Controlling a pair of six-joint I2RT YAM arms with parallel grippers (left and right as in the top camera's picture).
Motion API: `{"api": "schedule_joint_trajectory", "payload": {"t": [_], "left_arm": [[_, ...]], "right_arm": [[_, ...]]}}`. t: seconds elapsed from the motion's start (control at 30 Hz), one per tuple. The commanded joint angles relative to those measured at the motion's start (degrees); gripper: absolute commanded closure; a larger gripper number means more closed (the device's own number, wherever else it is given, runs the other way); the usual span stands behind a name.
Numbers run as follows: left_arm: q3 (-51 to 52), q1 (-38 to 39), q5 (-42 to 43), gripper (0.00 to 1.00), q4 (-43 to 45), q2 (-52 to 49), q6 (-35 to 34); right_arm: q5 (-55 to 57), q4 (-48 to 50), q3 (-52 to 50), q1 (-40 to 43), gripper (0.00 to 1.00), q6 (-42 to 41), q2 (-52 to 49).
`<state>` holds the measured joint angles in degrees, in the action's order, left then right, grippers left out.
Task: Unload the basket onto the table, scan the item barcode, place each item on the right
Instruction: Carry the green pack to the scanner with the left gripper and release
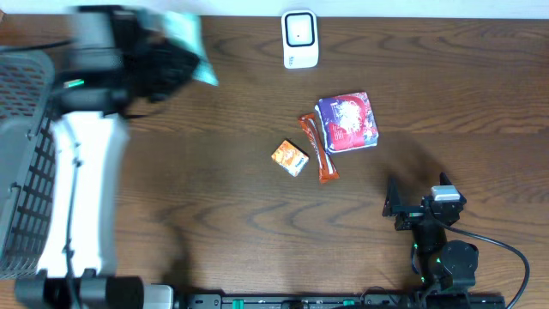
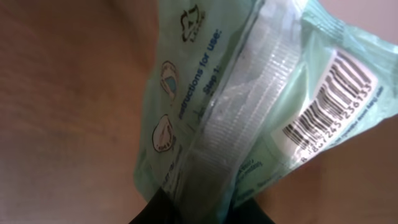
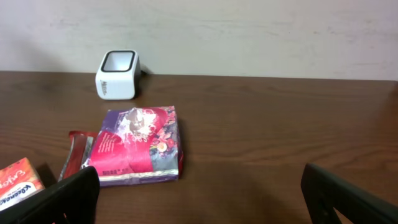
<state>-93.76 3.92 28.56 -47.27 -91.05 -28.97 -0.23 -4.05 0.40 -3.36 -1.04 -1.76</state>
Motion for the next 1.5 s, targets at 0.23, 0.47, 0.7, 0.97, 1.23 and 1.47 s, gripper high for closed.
{"api": "schedule_joint_trajectory", "payload": {"t": [0.23, 0.47, 0.7, 0.97, 1.23, 1.47], "left_arm": [[0.9, 20.9, -22.2, 0.93, -2.8, -16.9, 2.4], [0.9, 25.2, -22.2, 0.93, -2.4, -26.1, 2.4], [0.9, 24.6, -22.2, 0.65, -1.0, -27.2, 3.9], [-2.0, 19.4, -22.2, 0.44, -3.1, -19.4, 9.2], [-2.0, 11.1, -22.2, 0.02, -10.2, -4.0, 9.2], [-1.9, 7.2, -22.2, 0.02, -24.9, 2.3, 9.2]], "right_arm": [[-0.1, -0.2, -0.1, -0.3, 0.01, -0.6, 0.2], [-0.1, -0.2, -0.1, -0.3, 0.01, -0.6, 0.2], [-0.1, -0.2, -0.1, -0.3, 0.01, -0.6, 0.2], [-0.1, -0.2, -0.1, -0.3, 0.01, -0.6, 0.2], [-0.1, -0.2, -0.1, -0.3, 0.01, -0.6, 0.2], [-0.1, -0.2, -0.1, -0.3, 0.01, -0.6, 0.2]]}}
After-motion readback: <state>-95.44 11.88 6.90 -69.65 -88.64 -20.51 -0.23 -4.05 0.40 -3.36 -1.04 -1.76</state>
